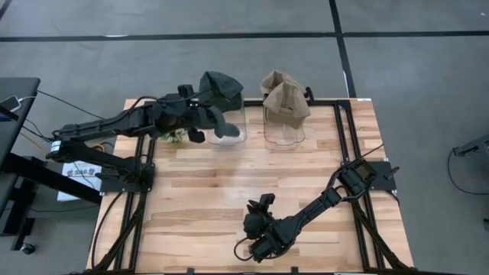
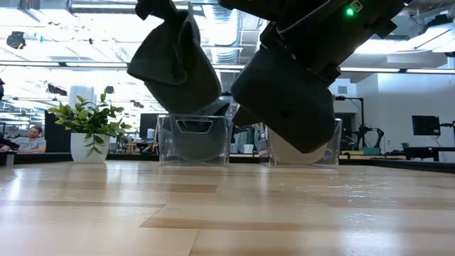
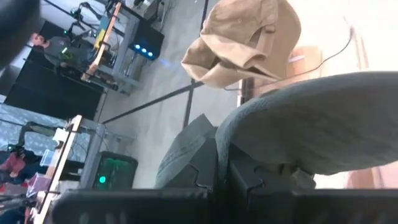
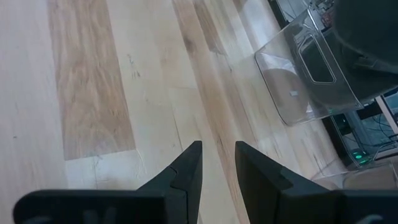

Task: Pick & Place hat
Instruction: Put the black cap into the left transparent bin

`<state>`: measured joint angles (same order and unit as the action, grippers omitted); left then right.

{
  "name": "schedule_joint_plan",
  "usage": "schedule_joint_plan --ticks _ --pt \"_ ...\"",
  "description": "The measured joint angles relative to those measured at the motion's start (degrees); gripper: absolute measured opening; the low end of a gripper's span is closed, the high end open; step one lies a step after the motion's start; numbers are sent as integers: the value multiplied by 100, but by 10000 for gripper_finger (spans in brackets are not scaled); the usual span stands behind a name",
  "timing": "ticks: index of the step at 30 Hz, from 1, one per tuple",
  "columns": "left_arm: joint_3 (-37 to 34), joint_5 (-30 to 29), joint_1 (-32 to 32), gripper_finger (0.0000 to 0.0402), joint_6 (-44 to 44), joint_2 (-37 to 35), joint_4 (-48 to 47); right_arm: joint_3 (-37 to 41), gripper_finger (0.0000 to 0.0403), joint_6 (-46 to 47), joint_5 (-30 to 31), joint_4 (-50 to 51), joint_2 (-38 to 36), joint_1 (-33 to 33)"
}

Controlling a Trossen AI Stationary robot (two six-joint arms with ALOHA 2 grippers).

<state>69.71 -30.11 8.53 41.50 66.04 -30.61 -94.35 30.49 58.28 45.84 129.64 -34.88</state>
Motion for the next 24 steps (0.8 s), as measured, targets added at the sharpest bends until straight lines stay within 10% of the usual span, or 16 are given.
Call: schedule_joint_plan --ticks 24 --pt "-7 519 1028 10 317 1697 -58 0 87 10 -44 0 0 27"
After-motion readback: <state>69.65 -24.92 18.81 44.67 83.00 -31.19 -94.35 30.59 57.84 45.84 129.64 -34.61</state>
